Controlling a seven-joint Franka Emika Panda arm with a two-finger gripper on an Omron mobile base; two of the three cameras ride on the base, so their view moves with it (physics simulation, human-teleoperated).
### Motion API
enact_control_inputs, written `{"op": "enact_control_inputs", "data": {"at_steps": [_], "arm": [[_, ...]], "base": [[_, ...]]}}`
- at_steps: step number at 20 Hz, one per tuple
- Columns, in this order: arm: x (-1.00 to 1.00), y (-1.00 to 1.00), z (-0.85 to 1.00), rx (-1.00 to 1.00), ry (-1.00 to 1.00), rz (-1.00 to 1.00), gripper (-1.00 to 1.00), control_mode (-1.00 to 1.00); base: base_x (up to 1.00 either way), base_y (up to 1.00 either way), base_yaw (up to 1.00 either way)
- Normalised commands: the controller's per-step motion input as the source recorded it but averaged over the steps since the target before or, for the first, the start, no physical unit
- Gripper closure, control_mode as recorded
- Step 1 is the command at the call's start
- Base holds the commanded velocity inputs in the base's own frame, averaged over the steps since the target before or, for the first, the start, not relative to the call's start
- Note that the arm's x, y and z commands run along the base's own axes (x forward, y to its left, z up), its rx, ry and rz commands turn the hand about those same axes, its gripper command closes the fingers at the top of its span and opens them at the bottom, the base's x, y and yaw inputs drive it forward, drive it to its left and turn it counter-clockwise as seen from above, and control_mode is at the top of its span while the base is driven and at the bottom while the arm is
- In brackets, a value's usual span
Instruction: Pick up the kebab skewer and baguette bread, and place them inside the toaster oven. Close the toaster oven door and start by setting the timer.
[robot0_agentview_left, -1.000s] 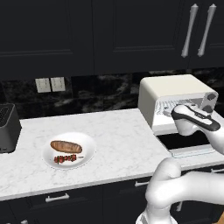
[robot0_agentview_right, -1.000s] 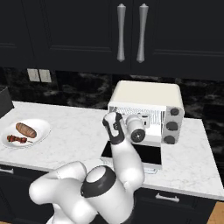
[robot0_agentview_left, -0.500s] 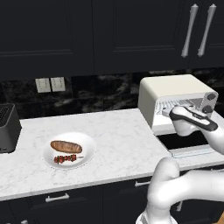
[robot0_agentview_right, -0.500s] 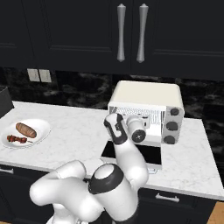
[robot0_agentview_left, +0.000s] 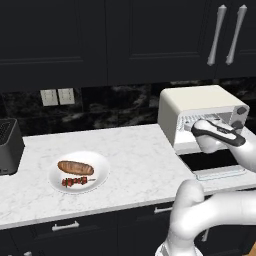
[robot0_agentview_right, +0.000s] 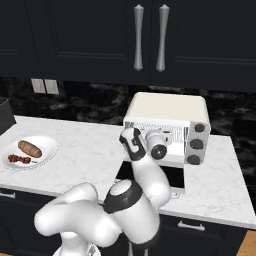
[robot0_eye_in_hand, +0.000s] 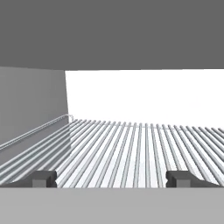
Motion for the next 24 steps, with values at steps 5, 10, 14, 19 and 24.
{"op": "enact_control_inputs", "data": {"at_steps": [5,10,14,19,24], "arm": [[-0.48,0.00,-0.63,0.00,0.16,0.00,-1.00,-1.00],[-0.91,0.00,-0.53,0.00,0.25,0.00,-1.00,-1.00],[-1.00,-0.01,-0.37,0.00,0.28,0.00,-1.00,-1.00],[-1.00,-0.10,-0.30,0.00,0.32,0.00,-1.00,-1.00],[-0.69,-0.39,0.19,0.02,0.30,0.08,-1.00,-1.00]], "base": [[0.00,0.00,0.00],[0.00,0.00,0.00],[0.00,0.00,0.00],[0.00,0.00,0.00],[0.00,0.00,0.00]]}}
